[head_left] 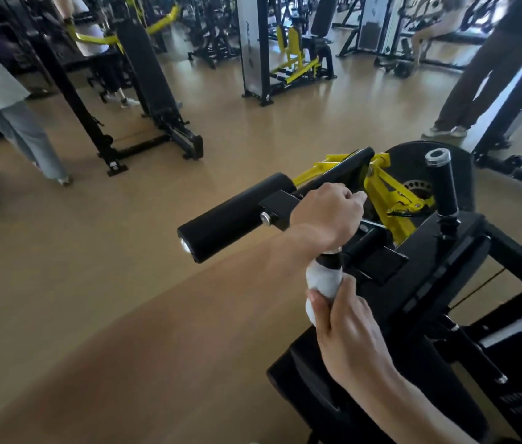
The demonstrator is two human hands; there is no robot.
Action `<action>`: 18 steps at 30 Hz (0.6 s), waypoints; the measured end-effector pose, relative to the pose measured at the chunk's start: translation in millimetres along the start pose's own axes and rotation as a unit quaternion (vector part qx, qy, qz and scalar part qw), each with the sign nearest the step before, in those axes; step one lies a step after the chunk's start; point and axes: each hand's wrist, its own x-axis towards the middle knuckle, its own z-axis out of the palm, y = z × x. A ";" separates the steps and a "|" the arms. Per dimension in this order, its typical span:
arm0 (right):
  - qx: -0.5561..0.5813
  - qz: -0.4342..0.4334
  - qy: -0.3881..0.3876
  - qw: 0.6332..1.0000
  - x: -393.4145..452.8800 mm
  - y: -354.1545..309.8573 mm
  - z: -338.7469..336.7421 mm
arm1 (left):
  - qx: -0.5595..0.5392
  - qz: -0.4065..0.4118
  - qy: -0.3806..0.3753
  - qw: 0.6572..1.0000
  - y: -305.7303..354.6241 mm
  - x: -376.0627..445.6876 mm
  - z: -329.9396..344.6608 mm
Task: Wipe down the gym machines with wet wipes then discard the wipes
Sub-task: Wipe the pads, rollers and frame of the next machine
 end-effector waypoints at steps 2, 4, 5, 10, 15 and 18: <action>-0.054 -0.017 -0.005 0.998 -13.0 7.3 5.9 | 0.002 0.003 0.007 1.000 0.0 1.8 1.3; -0.067 -0.018 -0.005 0.998 -5.3 7.9 2.6 | 0.005 0.005 0.017 1.000 0.5 3.2 2.0; -0.061 -0.022 0.005 0.998 3.1 4.8 -1.7 | 0.004 0.005 0.021 1.000 0.9 3.6 2.3; 0.015 -0.007 0.023 1.000 29.2 -17.9 -14.7 | -0.030 0.003 0.050 0.998 2.8 -0.6 3.4; -0.060 -0.012 0.018 0.998 -6.5 7.8 6.1 | -0.157 -0.011 0.099 0.983 -7.8 -16.0 -7.5; -0.063 0.005 -0.019 0.998 -12.9 10.3 3.5 | -0.229 -0.047 0.148 0.961 -35.5 -30.9 -11.8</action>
